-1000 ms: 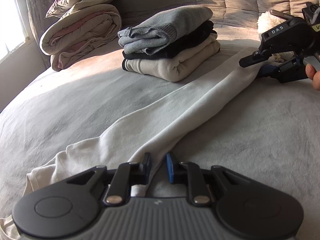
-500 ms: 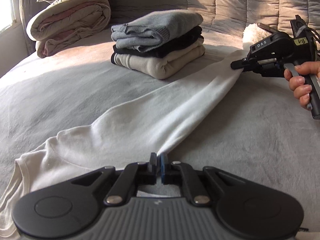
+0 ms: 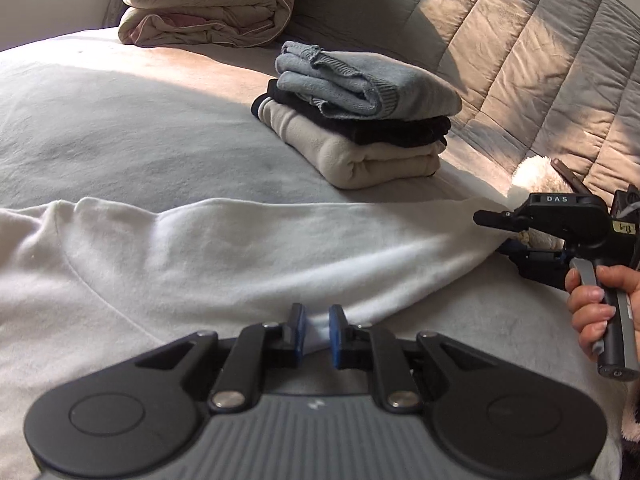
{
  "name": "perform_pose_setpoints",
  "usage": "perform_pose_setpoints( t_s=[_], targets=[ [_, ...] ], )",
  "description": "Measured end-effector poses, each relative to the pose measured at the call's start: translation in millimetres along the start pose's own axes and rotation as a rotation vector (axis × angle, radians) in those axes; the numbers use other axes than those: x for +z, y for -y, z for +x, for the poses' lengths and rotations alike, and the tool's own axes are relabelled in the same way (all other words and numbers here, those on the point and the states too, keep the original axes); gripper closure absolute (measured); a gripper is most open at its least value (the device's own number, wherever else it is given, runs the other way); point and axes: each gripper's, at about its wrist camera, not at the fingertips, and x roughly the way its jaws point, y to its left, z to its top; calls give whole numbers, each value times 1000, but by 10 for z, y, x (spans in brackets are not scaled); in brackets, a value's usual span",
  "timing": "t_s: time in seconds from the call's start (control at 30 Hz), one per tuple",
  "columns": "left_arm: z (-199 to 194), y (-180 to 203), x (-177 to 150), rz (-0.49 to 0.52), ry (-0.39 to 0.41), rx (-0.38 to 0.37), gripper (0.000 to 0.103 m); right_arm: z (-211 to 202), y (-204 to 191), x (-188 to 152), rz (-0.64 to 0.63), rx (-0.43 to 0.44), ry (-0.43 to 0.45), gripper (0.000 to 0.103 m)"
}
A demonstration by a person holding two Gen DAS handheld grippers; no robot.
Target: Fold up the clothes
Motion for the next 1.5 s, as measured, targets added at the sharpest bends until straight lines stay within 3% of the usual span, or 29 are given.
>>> perform_pose_setpoints(
  t_s=[0.07, 0.13, 0.2, 0.23, 0.5, 0.8, 1.17, 1.33, 1.5],
  targets=[
    [-39, -19, -26, -52, 29, 6, 89, 0, 19, 4, 19, 24, 11, 73],
    [-149, -33, -72, -89, 83, 63, 86, -28, 6, 4, 41, 56, 16, 72],
    [-308, -76, -121, -122, 140, 117, 63, -102, -91, 15, 21, 93, 29, 75],
    [-405, -122, -144, -144, 163, 130, 61, -142, -145, 20, 7, 111, 37, 78],
    [-1051, -559, -349, -266, 186, 249, 45, -351, -631, -28, -115, 172, 85, 90],
    [-1709, -1043, -682, -297, 192, 388, 42, -494, -1326, -116, -221, 211, 117, 91],
    [-2343, -1675, -1040, -450, 274, 385, 39, -585, -2279, -413, -375, 296, 113, 91],
    [-2521, -1915, -1221, -567, 332, 280, 35, -516, -2677, -708, -461, 315, 90, 91],
    [-2612, -2080, -1243, -627, 363, 166, 21, -380, -2952, -1107, -504, 337, 29, 92]
  ],
)
